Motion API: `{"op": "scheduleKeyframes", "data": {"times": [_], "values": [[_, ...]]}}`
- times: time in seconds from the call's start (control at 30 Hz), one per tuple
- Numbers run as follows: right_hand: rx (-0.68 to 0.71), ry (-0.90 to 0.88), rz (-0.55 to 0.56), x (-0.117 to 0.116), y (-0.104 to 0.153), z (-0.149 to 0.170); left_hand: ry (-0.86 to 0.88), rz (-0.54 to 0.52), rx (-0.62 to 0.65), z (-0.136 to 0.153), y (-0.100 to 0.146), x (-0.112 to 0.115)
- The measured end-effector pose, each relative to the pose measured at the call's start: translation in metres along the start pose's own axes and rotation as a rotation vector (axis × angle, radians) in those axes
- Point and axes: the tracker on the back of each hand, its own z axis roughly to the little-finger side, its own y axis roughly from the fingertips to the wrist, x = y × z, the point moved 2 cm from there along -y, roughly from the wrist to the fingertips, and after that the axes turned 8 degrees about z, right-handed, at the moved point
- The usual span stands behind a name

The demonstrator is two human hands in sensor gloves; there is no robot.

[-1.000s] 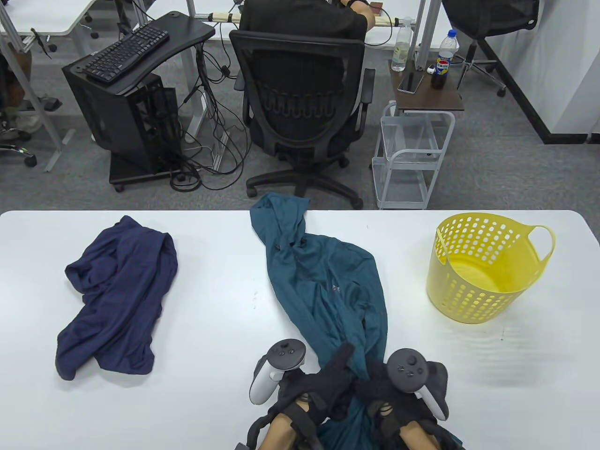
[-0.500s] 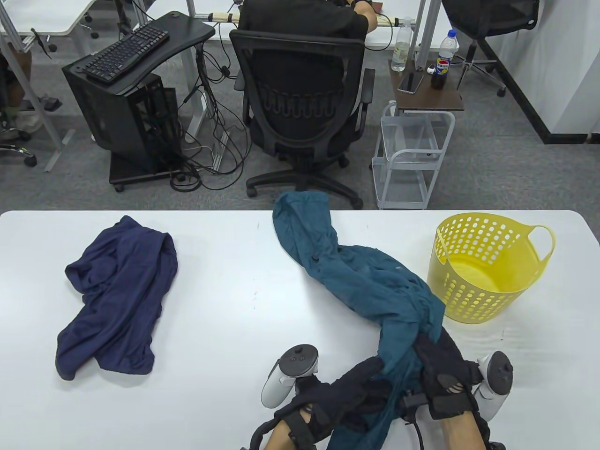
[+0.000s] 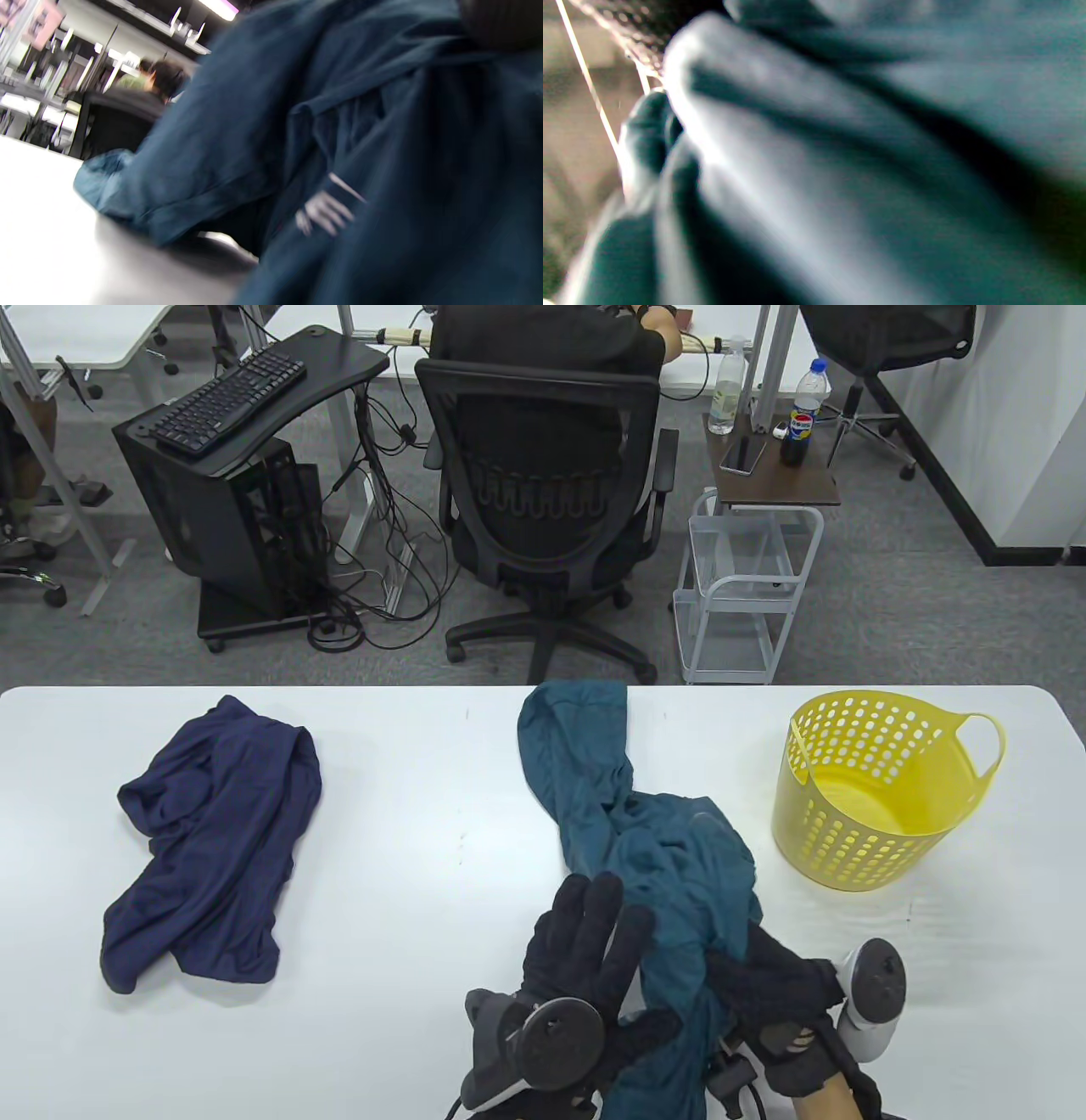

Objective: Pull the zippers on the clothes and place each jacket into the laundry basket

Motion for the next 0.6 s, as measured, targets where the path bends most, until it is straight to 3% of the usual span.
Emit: {"op": "scheduleKeyframes", "data": {"times": [0.07,0.13,0.3,0.4,0.43,0.53,0.6], "values": [[-0.002,0.075,-0.082,-0.020,0.004,-0.004,-0.031,-0.014,0.027,-0.001,0.000,0.002],[0.001,0.195,-0.081,-0.031,0.008,-0.003,-0.097,-0.052,-0.016,0.005,0.001,0.003],[-0.035,0.245,-0.158,-0.034,0.007,0.009,-0.157,-0.062,-0.082,0.014,-0.005,0.009],[-0.052,0.159,-0.230,-0.024,0.006,0.005,-0.123,-0.144,-0.077,0.023,-0.007,0.004],[-0.038,0.144,-0.194,-0.017,0.005,0.002,-0.093,-0.144,-0.091,0.028,-0.007,0.003],[0.078,0.180,0.101,0.015,0.004,-0.012,-0.013,-0.145,-0.128,0.049,-0.005,-0.001],[0.060,0.294,0.093,0.016,0.005,-0.011,0.030,-0.121,-0.118,0.054,-0.005,-0.003]]}}
